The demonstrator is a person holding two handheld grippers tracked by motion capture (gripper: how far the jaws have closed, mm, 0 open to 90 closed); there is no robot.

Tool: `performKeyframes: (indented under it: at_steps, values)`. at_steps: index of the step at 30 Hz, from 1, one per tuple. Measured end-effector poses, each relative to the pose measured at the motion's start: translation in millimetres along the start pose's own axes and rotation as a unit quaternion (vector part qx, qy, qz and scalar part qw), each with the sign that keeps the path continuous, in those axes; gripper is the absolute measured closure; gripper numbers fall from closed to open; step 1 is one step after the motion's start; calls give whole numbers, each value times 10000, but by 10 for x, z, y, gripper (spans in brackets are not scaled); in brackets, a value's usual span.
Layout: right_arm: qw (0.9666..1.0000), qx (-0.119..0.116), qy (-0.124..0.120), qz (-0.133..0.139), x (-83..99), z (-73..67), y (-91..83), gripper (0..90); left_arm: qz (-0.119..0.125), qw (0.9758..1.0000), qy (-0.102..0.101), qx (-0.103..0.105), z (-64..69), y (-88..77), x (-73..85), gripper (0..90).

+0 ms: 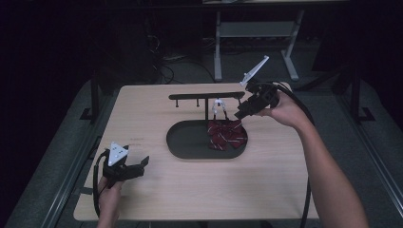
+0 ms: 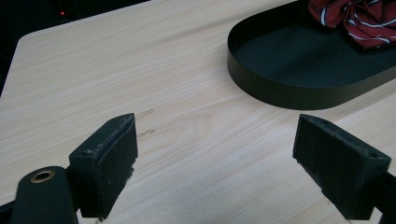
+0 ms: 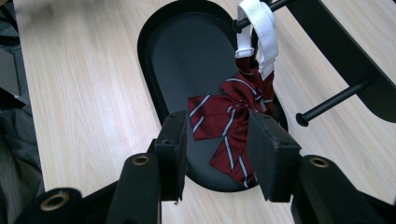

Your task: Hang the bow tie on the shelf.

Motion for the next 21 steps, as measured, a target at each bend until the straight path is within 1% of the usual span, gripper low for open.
performKeyframes:
  at_steps: [8,9,14,16,20,21]
  values:
    - [10000,3,-48,26,34,-29,-20,568,-2,10000,13,6,4,-1,-1,135]
    - [10000,-6,-11,36,43,-37,-25,567,-6,10000,8,3,3,-2,-1,136]
    - [10000,-4,-38,40,71,-40,-37,564,-11,10000,12,1,1,-2,-1,136]
    - [10000,0,6,55,86,-47,-43,561,-15,10000,8,3,3,-1,0,136]
    - [10000,-2,-8,76,119,-48,-46,556,-15,10000,18,6,5,-2,-1,136]
    - [10000,1,22,71,137,-52,-54,556,-11,10000,18,6,6,-2,-2,135]
Point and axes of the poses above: each handheld gripper's, and its own axes: y roughly forward along the jaws, x roughly out of its underside, z roughly to its right, the point moved 6 cm from there along y, roughly forward along the jaws, and after that the axes turned 6 degrees about -x, right-handed, at the moved point
